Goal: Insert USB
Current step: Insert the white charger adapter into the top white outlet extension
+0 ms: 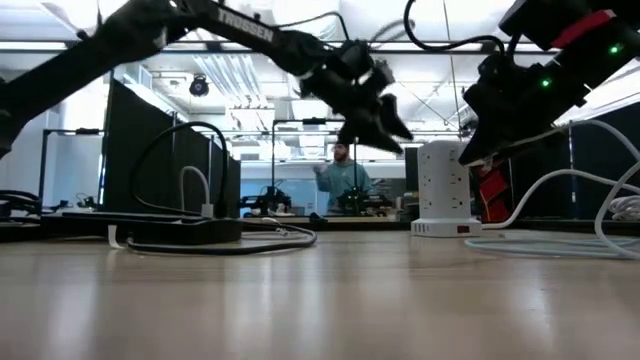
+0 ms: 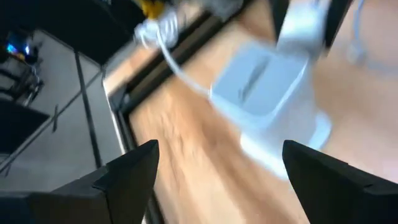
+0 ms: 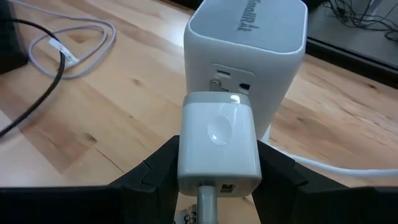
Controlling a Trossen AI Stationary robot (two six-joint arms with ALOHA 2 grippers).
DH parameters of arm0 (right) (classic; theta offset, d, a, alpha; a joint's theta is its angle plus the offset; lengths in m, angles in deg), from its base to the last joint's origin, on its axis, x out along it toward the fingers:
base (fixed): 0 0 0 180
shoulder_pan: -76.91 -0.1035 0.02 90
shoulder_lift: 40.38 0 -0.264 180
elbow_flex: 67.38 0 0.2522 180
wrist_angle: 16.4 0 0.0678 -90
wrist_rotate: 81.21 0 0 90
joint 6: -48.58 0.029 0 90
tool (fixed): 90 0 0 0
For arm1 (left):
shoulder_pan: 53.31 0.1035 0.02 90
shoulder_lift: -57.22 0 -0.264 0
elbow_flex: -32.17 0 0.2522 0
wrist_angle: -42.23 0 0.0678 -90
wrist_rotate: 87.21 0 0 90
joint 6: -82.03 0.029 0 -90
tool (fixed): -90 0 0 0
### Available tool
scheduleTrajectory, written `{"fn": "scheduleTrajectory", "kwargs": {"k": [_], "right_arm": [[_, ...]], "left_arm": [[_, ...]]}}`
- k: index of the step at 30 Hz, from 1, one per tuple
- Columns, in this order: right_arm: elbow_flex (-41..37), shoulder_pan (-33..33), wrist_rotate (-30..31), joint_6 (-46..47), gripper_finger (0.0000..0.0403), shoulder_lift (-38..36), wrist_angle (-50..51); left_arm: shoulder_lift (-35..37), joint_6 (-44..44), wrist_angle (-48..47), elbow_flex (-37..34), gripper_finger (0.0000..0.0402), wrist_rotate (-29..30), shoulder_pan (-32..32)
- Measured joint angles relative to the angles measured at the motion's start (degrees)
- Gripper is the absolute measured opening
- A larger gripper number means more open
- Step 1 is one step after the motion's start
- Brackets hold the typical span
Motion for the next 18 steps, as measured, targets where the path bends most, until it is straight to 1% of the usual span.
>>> {"fn": "scheduleTrajectory", "kwargs": {"k": [4,8,11,17,18], "right_arm": [[0.44,0.00,-0.08,1.49,0.0142,0.07,0.54],[0.51,-0.11,-1.41,5.73,0.0142,0.15,4.81],[0.51,-0.37,-1.79,7.12,0.0142,0.15,6.47],[0.49,-0.35,-2.01,5.90,0.0142,1.27,5.91],[0.47,-0.35,-2.21,5.90,0.0142,1.64,5.92]], "left_arm": [[-4.02,0.52,-0.49,2.00,0.0314,0.88,0.90],[-6.94,-1.69,-2.51,3.27,0.0314,0.91,0.59],[-7.54,-2.26,-3.15,3.06,0.0313,0.40,-0.89],[-7.81,-2.59,-2.68,1.75,0.0313,-1.23,-3.90],[-7.81,-2.83,-2.14,1.75,0.0313,-0.59,-4.22]]}}
